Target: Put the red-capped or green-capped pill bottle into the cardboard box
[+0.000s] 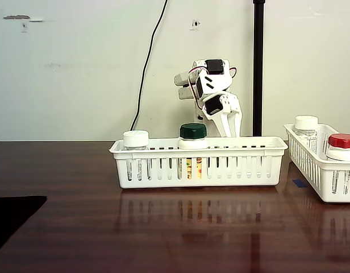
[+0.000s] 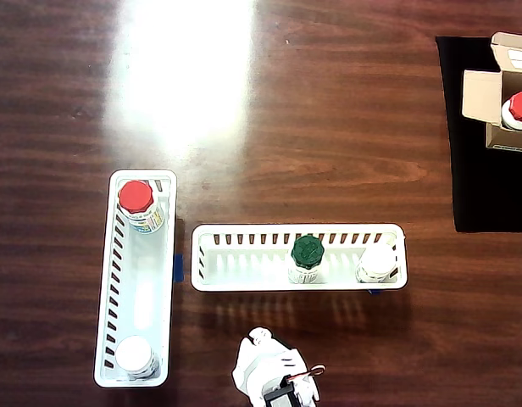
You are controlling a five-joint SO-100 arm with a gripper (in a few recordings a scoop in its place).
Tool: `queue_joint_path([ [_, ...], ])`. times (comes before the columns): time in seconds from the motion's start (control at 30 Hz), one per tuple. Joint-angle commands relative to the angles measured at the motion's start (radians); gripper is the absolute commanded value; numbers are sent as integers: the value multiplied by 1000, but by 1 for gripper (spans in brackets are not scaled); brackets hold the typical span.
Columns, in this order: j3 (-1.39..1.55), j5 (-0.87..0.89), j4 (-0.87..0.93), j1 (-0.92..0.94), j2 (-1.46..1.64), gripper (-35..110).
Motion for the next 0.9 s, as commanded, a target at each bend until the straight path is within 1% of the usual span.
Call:
queue_joint_path([
  [0.0,-2,-43,9,-58,84,1],
  [0.37,-2,-115,9,-58,84,1],
  [0.87,-2,-150,9,-58,84,1],
])
